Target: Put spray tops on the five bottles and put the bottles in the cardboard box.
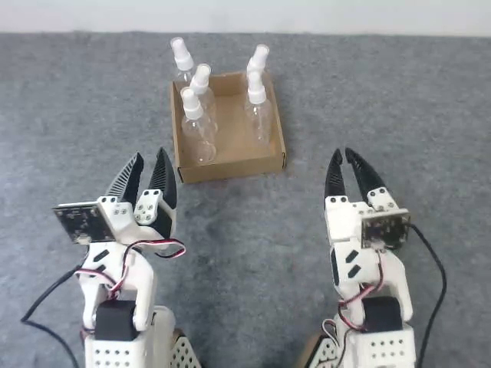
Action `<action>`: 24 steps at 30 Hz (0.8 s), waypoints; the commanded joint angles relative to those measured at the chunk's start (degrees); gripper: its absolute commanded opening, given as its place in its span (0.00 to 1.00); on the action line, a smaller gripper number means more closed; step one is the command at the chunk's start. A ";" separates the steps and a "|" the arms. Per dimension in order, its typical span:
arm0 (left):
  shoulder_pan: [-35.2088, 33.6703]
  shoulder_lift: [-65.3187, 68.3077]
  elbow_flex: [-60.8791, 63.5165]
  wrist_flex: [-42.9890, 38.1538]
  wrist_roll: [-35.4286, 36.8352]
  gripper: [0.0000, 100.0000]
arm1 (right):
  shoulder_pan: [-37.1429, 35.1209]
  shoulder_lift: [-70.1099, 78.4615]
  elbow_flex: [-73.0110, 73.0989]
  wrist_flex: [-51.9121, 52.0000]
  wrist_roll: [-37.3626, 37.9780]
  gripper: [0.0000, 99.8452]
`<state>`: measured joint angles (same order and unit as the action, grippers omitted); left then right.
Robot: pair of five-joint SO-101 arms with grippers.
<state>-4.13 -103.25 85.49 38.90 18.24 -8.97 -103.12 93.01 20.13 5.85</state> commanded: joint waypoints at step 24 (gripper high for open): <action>-0.18 -1.05 -0.75 0.18 -0.44 0.13 | 0.31 -0.84 3.43 33.45 -0.97 0.01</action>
<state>-4.13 -103.25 85.49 38.90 18.24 -9.23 -103.03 95.30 50.20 5.49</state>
